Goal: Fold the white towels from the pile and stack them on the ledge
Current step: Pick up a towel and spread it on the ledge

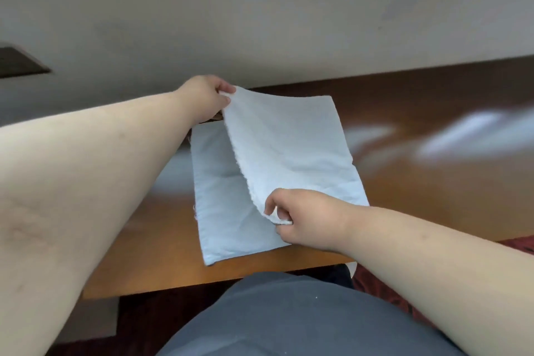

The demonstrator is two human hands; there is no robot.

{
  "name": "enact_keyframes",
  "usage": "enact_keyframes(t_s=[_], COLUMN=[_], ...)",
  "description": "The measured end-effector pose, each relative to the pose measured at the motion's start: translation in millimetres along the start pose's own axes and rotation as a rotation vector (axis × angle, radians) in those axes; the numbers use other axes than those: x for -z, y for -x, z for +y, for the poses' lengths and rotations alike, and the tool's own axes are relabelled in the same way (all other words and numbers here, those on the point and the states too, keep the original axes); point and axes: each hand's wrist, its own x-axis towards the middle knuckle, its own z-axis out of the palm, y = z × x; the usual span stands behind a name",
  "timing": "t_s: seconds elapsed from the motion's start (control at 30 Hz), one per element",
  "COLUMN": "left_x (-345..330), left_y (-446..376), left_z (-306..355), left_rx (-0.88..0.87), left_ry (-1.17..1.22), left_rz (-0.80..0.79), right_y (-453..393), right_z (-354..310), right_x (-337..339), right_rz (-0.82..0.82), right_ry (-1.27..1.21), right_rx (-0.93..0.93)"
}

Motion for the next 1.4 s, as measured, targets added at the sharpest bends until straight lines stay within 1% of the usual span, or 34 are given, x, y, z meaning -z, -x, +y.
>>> enact_keyframes(t_s=[0.1,0.23,0.33,0.43,0.53,0.67,0.77,0.87,1.0,1.07,1.13,1.17,1.2,1.23,1.3,1.33,1.37,1.4], left_x=[11,9,0,-11,-18,-17,-14,-15,-21,-24,-24,-24,-24,-24,-32,-40,-50,-60], left_y=[6,8,5,-4,-14,-23,-20,-18,-17,-14,-10,-8,-7,-6,-5,-5,-5,-6], left_z=[-49,-94,-113,-126,-128,-122,-125,-131,-128,-126,-119,-115,-110,-105,-94,-88,-83,-78], left_rx=[0.084,0.159,0.179,0.194,0.230,0.305,0.210,0.170,0.117,0.164,0.197,0.159,0.076,-0.033,-0.238,-0.313,-0.362,-0.384], left_ry=[-0.052,-0.080,-0.097,-0.114,-0.108,-0.088,-0.110,-0.141,-0.241,-0.307,-0.399,-0.449,-0.489,-0.520,-0.607,-0.655,-0.697,-0.734], left_rz=[0.022,0.013,0.014,0.034,0.015,-0.016,0.051,0.052,0.073,0.064,0.105,0.139,0.157,0.139,-0.005,-0.088,-0.156,-0.216], right_y=[-25,-60,-82,-99,-105,-101,-99,-103,-113,-115,-115,-113,-111,-109,-105,-103,-100,-94], right_z=[-25,-53,-64,-70,-76,-81,-83,-81,-72,-68,-65,-63,-61,-56,-38,-24,-8,9], right_x=[-20,-41,-55,-67,-80,-92,-97,-103,-117,-123,-121,-118,-112,-105,-86,-75,-65,-57], right_rz=[-0.061,-0.168,-0.207,-0.211,-0.192,-0.141,-0.148,-0.201,-0.289,-0.343,-0.389,-0.399,-0.379,-0.321,-0.131,-0.037,0.033,0.062], right_ry=[0.057,0.159,0.192,0.193,0.157,0.104,0.100,0.145,0.277,0.306,0.265,0.223,0.179,0.139,0.119,0.166,0.241,0.314], right_rx=[0.082,0.160,0.181,0.179,0.224,0.329,0.384,0.367,0.263,0.242,0.251,0.252,0.243,0.217,0.113,0.049,-0.017,-0.097])
